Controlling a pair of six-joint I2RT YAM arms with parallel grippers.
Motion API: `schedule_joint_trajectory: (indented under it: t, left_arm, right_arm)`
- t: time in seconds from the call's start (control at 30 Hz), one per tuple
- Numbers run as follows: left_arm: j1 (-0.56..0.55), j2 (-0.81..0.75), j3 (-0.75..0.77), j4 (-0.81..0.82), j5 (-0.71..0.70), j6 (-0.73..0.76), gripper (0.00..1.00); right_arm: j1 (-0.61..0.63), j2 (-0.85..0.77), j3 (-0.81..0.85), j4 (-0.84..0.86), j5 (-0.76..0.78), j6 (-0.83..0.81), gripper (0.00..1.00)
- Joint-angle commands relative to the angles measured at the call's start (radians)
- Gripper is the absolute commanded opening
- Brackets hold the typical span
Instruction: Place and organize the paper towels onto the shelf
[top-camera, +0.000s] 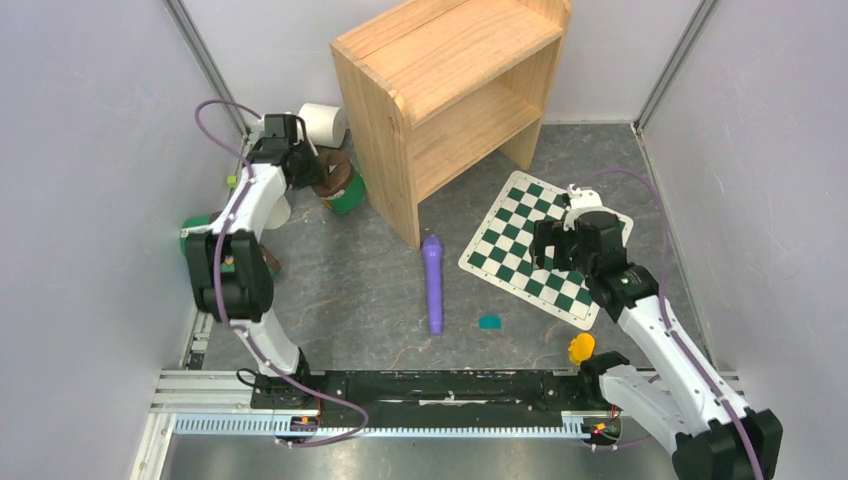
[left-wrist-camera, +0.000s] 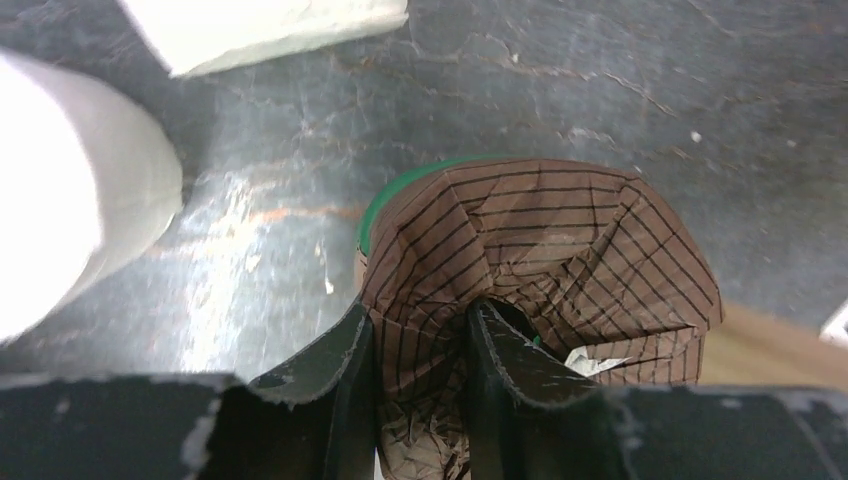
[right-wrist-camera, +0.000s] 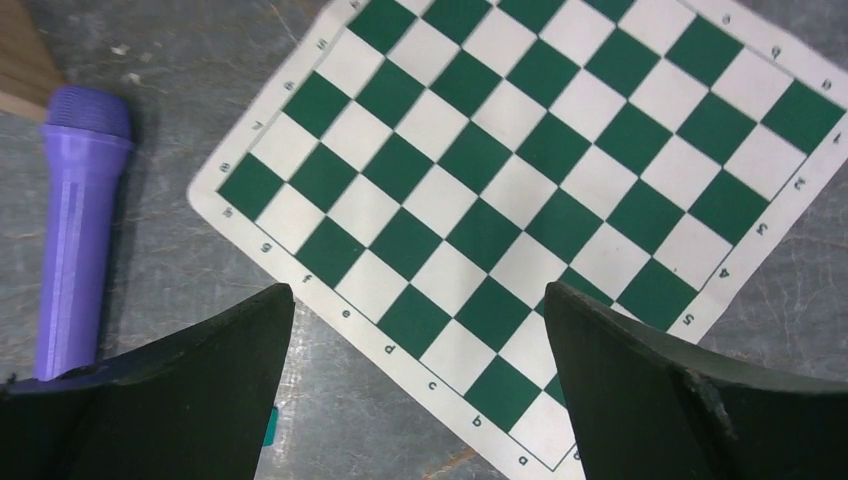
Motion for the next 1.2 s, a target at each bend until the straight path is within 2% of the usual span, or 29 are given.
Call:
schedule_joint_trajectory:
  t: [0.0, 0.17, 0.27, 0.43, 0.6, 0.7, 0.97, 1.17]
  left_arm:
    - [0.042, -0.256, -0.114, 0.045, 0.083, -0.069, 0.2]
    - [0.089, -0.524, -0.292, 0.032, 0.126, -0.134, 0.2]
    - [0.13, -0.682, -0.386, 0.025, 0.205, -0.186, 0.2]
    - [0.137, -0.921, -0.549, 0.058, 0.376, -0.24, 0.23]
    - [0.134, -1.121, -0.735, 0.198, 0.601, -0.366, 0.25]
    - [0.134, -1.227, -0.834, 0.292, 0.687, -0.445, 0.25]
    - [0.131, -1.41, -1.009, 0.513, 0.856, -0.637, 0.25]
    - [0.118, -1.458, -1.114, 0.681, 0.88, -0.805, 0.24]
  right_arm:
    - [0.003, -0.099, 0.023, 0.056, -0.083, -0.058, 0.98]
    - [0.002, -0.181, 0.018, 0.077, -0.165, -0.077, 0.98]
    - [0.005, -0.218, 0.012, 0.091, -0.223, -0.071, 0.98]
    - [0.022, -0.239, -0.002, 0.117, -0.29, 0.008, 0.98]
    - [0.067, -0.262, -0.002, 0.117, -0.305, 0.014, 0.98]
    - [0.084, -0.26, -0.008, 0.129, -0.335, 0.033, 0.98]
    - [0.123, -0.227, 0.013, 0.186, -0.466, 0.124, 0.98]
    - [0.144, -0.198, 0.001, 0.337, -0.595, 0.219, 0.98]
